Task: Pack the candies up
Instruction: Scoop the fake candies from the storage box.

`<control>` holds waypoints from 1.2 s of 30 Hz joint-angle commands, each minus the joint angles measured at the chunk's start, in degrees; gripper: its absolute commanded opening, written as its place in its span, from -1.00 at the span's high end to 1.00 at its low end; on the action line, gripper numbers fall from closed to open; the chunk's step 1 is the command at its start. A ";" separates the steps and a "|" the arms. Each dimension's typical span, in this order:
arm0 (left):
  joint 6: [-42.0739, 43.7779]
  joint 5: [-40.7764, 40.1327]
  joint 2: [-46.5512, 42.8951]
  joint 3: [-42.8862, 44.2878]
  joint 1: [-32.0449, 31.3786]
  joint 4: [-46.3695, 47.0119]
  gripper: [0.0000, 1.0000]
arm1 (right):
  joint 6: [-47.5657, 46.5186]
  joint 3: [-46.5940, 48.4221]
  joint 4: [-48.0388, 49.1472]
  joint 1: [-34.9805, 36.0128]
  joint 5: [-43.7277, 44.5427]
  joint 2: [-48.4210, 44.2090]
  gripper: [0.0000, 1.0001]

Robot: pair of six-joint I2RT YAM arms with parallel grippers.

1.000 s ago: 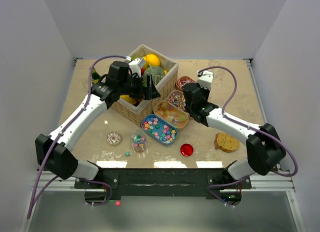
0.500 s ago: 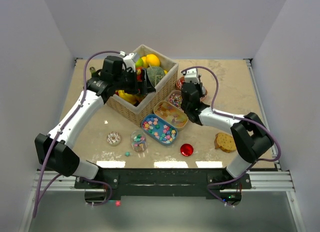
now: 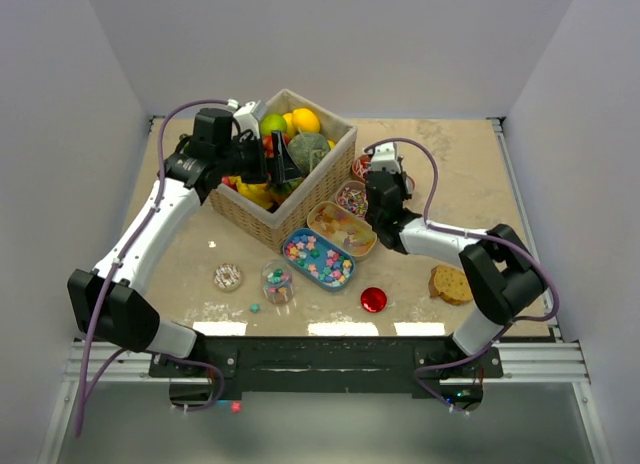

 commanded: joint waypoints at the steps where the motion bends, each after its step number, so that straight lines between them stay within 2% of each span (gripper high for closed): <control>1: 0.51 -0.76 -1.11 -0.52 0.38 0.61 -0.91 | 3.17 -0.88 0.71 -0.55 0.24 1.04 1.00; 11: 0.25 -5.16 0.56 -2.90 0.38 0.52 -0.89 | 10.64 -0.10 -4.30 -2.22 0.50 1.48 1.00; 21: 0.33 -7.62 2.05 -3.16 0.37 -1.32 -0.89 | 26.89 6.15 -23.45 -2.75 -2.76 1.92 1.00; 36: 0.86 -4.11 1.79 -4.04 0.38 -1.33 -0.89 | 33.93 2.72 -28.38 -1.00 2.25 -2.91 1.00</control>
